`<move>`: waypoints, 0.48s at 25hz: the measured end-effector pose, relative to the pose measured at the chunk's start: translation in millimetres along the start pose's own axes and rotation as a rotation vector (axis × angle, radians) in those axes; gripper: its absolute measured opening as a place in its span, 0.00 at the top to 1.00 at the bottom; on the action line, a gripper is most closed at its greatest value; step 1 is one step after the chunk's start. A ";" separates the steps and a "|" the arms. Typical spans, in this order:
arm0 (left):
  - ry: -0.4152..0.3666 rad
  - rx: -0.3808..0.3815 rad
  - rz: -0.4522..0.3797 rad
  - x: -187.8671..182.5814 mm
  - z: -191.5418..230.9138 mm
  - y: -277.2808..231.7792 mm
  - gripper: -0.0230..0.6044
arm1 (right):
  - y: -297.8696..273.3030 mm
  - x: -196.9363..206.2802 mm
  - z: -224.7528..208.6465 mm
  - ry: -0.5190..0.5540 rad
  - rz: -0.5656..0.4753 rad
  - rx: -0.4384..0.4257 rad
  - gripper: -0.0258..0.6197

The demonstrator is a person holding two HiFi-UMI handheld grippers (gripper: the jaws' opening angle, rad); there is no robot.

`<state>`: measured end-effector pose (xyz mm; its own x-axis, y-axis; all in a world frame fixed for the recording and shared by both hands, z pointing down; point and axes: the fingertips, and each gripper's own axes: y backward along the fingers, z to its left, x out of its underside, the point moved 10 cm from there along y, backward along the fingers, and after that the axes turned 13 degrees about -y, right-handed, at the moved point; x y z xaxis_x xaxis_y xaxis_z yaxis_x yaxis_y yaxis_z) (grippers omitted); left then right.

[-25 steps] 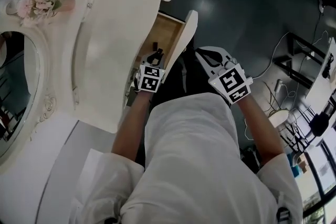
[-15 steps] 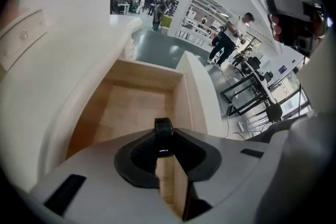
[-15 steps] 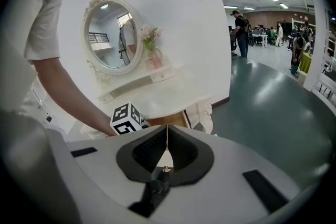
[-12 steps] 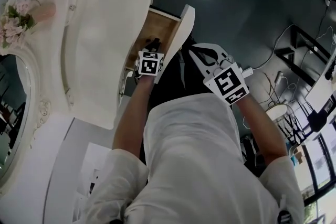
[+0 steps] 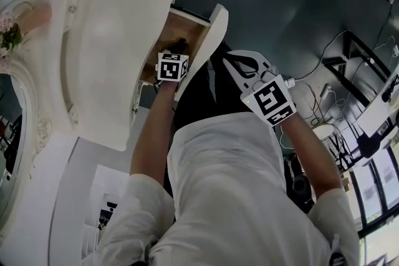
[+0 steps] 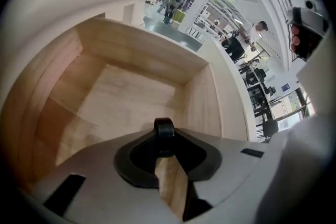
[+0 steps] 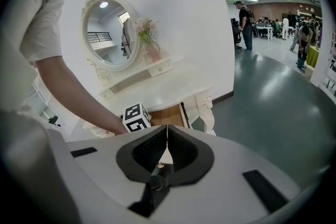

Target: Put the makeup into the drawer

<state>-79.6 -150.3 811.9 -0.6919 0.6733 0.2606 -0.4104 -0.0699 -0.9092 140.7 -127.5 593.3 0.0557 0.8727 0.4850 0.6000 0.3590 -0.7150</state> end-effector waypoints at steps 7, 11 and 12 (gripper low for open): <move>0.021 -0.025 0.005 -0.5 -0.1 6.1 0.78 | -1.5 -12.4 -12.0 0.017 0.006 -0.026 0.91; 0.049 -0.073 0.004 5.2 2.4 17.3 0.77 | -3.9 -20.4 -13.6 0.035 0.009 -0.045 0.91; 0.062 -0.080 0.004 7.0 3.1 19.4 0.77 | -4.5 -22.2 -14.4 0.038 0.010 -0.048 0.91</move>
<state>-94.2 -149.2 797.1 -0.6543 0.7175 0.2388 -0.3572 -0.0150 -0.9339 148.2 -153.3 592.9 0.0914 0.8625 0.4977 0.6364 0.3338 -0.6954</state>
